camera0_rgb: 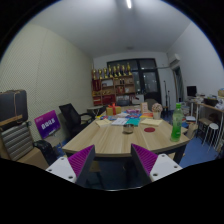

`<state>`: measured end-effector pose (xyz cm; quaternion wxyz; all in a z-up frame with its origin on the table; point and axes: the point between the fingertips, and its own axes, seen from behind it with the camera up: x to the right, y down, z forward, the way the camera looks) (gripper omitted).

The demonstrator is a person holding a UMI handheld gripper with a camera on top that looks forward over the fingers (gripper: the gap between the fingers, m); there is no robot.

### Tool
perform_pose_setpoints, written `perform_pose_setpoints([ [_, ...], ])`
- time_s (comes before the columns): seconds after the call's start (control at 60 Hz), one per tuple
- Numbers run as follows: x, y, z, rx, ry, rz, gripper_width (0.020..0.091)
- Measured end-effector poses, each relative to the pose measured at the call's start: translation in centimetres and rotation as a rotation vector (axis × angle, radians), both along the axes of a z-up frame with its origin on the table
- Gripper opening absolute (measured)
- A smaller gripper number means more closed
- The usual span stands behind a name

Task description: Pour water

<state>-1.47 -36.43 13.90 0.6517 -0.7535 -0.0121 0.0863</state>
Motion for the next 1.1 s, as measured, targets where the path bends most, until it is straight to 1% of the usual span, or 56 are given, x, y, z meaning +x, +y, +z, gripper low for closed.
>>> perform_pose_setpoints([
  [0.083, 1.1, 0.8, -0.1, 0.004, -0.019, -0.021, 0.0788],
  [0.1, 1.4, 1.9, -0.1, 0.004, -0.024, -0.027, 0.0787],
  [0.167, 2.9, 3.2, -1.0, 0.011, -0.035, -0.042, 0.0795],
  [0.183, 3.1, 3.1, -0.7, 0.011, -0.04, -0.047, 0.0798],
  [0.233, 4.7, 3.8, -1.1, 0.018, -0.051, -0.059, 0.0802],
  [0.333, 8.3, 5.4, -0.9, 0.061, -0.096, -0.085, 0.0822],
  [0.383, 10.6, 6.5, -0.8, 0.086, -0.123, -0.112, 0.0818],
  [0.483, 16.3, 9.0, -1.3, 0.111, -0.116, -0.204, 0.0813],
  [0.6, 22.9, 14.0, -2.4, 0.123, -0.115, -0.275, 0.0815],
  [0.667, 26.3, 16.3, -2.3, 0.125, -0.133, -0.317, 0.0815],
  [0.733, 28.3, 18.9, -3.5, 0.123, -0.149, -0.344, 0.0814],
  [0.767, 29.6, 19.7, -3.3, 0.113, -0.155, -0.358, 0.0814],
  [0.783, 29.9, 20.4, -4.0, 0.112, -0.159, -0.366, 0.0814],
  [0.817, 31.2, 21.1, -3.8, 0.105, -0.165, -0.383, 0.0816],
  [0.833, 31.4, 21.9, -4.5, 0.104, -0.166, -0.392, 0.0818],
  [0.85, 32.0, 22.1, -4.1, 0.098, -0.167, -0.397, 0.0818],
  [0.867, 31.9, 22.7, -4.7, 0.097, -0.166, -0.401, 0.0818],
  [0.983, 34.1, 25.5, -5.6, 0.069, -0.146, -0.428, 0.0827],
  [1.1, 36.0, 28.1, -5.6, 0.063, -0.156, -0.467, 0.0834],
])
